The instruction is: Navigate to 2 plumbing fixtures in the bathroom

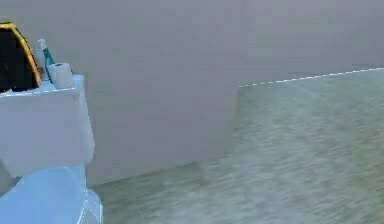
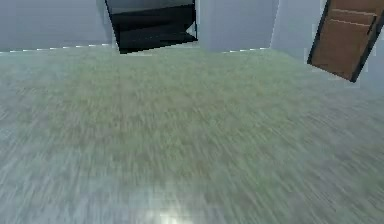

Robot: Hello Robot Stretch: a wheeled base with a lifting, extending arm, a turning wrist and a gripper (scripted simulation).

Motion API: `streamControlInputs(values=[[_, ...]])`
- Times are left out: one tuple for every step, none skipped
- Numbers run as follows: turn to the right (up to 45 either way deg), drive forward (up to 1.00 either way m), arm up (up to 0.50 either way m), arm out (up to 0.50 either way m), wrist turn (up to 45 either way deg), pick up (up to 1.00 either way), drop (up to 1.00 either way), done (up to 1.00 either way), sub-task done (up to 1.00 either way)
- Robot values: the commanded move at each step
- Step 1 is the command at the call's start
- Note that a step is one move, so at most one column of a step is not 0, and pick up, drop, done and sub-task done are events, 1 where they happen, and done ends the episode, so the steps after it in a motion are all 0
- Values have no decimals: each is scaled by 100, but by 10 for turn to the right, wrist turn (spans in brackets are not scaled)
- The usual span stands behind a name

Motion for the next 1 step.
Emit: streamControlInputs(values=[[300,0,0,0,0,0,0,0,0]])
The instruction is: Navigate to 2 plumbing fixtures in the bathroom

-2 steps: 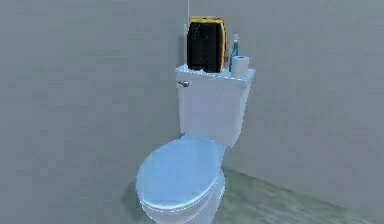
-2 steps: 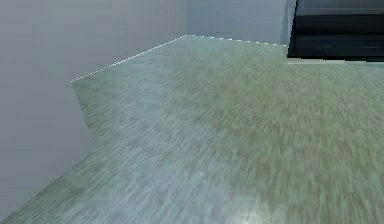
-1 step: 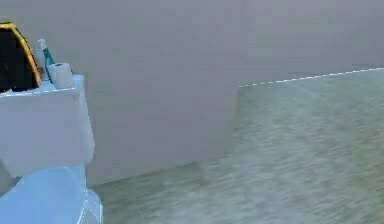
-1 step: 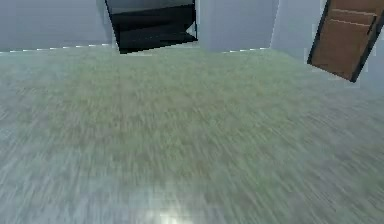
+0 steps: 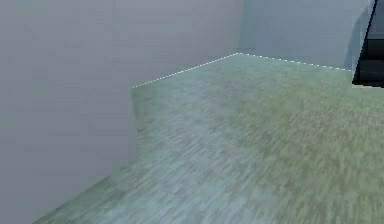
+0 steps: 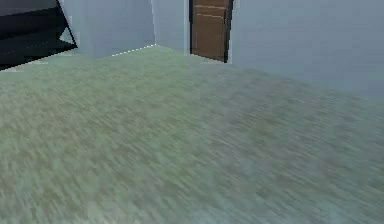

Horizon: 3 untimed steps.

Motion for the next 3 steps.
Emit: streamControlInputs(values=[[0,100,0,0,0,0,0,0,0],[0,50,0,0,0,0,0,0,0],[-60,0,0,0,0,0,0,0,0]])
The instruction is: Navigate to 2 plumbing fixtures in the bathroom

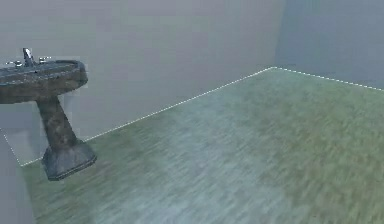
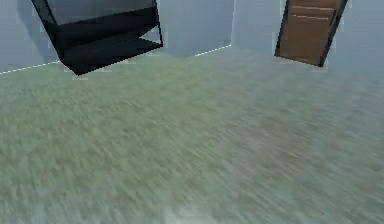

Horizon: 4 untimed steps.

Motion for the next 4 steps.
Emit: streamControlInputs(values=[[0,45,0,0,0,0,0,0,0],[-390,0,0,0,0,0,0,0,0],[0,75,0,0,0,0,0,0,0],[-300,0,0,0,0,0,0,0,0]])
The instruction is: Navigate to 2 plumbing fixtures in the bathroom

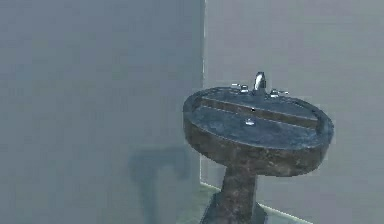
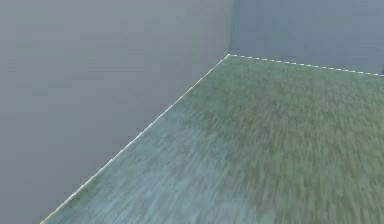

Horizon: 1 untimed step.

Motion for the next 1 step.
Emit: streamControlInputs(values=[[0,5,0,0,0,0,0,0,0]])
